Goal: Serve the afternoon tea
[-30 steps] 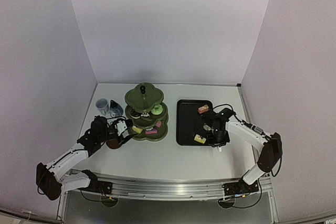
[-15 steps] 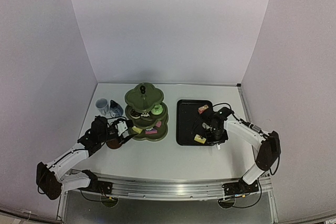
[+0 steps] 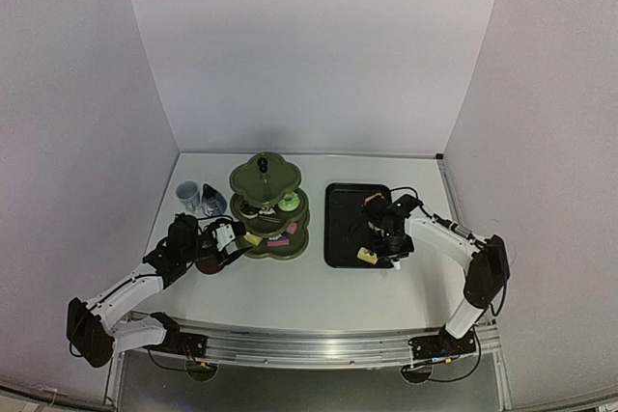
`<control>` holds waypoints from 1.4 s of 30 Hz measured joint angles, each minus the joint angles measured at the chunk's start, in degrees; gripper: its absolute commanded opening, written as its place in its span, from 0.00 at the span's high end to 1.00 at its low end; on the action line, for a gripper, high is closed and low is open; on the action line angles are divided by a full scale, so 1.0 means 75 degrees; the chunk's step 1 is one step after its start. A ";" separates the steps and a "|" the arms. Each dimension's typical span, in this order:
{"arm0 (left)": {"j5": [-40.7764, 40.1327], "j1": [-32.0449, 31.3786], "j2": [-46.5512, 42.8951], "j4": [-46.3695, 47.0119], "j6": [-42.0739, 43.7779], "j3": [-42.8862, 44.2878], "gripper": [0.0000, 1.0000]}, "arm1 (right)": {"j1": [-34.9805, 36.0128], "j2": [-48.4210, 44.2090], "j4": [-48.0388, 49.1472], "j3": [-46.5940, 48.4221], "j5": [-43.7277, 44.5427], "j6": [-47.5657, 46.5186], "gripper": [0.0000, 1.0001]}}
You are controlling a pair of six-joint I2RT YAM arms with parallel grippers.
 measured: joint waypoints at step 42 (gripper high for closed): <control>-0.0006 0.0000 0.0006 0.0226 0.0257 -0.0143 0.30 | -0.0642 0.0704 0.1666 0.0155 -0.0229 -0.0412 0.97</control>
